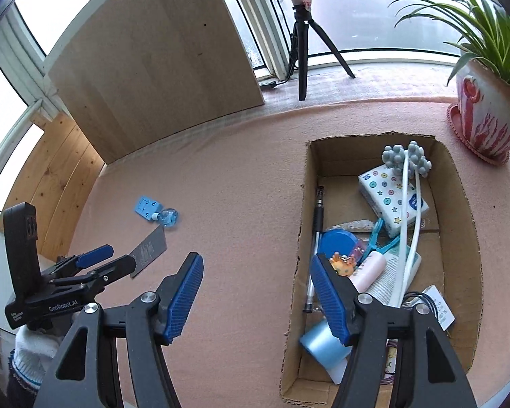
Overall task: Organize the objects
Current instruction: 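Move the left tool to the blue phone stand while the right tool approaches the eye-drop bottle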
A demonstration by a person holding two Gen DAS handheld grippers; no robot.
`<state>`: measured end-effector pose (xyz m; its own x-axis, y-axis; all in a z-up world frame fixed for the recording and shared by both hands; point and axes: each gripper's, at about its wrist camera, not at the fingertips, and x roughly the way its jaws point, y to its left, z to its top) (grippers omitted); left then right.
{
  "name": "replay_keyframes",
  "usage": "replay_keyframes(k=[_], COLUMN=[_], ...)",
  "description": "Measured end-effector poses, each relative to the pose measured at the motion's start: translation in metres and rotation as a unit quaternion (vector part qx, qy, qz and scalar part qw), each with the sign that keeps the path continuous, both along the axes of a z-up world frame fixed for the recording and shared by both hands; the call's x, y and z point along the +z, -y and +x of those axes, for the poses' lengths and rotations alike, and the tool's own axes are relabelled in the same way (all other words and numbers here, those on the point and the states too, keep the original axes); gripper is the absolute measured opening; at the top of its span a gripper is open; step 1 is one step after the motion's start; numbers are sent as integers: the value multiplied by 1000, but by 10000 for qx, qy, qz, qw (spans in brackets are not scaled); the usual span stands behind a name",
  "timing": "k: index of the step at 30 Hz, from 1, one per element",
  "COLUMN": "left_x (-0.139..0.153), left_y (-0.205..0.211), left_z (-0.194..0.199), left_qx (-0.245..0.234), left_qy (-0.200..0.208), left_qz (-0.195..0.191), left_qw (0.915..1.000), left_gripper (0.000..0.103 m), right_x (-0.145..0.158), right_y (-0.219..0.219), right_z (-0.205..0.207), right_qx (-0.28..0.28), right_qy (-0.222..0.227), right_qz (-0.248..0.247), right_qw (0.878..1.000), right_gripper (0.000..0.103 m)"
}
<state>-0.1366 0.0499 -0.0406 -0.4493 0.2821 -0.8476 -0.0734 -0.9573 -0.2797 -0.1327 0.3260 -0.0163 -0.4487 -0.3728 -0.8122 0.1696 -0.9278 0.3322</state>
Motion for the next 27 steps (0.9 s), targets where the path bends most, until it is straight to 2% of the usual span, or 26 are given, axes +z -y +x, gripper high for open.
replay_keyframes(k=[4, 7, 12, 15, 17, 20, 21, 23, 27], left_x=[-4, -8, -23, -37, -48, -61, -65, -70, -72], left_y=[32, 46, 50, 46, 41, 36, 34, 32, 33], left_z=[-35, -65, -113, -134, -144, -152, -152, -152, -142], left_qx=[178, 177, -63, -194, -316, -513, -551, -650, -863], left_qy=[183, 241, 407, 582, 708, 865, 896, 990, 915], left_qz=[184, 179, 75, 53, -15, 14, 6, 31, -135], left_qw=[9995, 9994, 9991, 9981, 9970, 9949, 9945, 9930, 9920], left_gripper=[93, 93, 92, 82, 72, 64, 60, 42, 32], right_x=[-6, -10, -15, -18, -20, -23, -25, -29, -36], right_y=[26, 42, 64, 74, 80, 90, 93, 100, 111], right_z=[-2, -3, -9, -15, -21, -30, -33, -40, -57], right_qx=[139, 198, 293, 333, 383, 490, 524, 606, 716], right_qy=[109, 148, 181, 199, 229, 283, 304, 371, 481], right_qz=[-14, -46, 37, 47, 45, 69, 78, 60, 32], right_qw=[9998, 9997, 9994, 9992, 9990, 9984, 9981, 9975, 9963], right_gripper=[62, 62, 62, 59, 54, 48, 47, 41, 39])
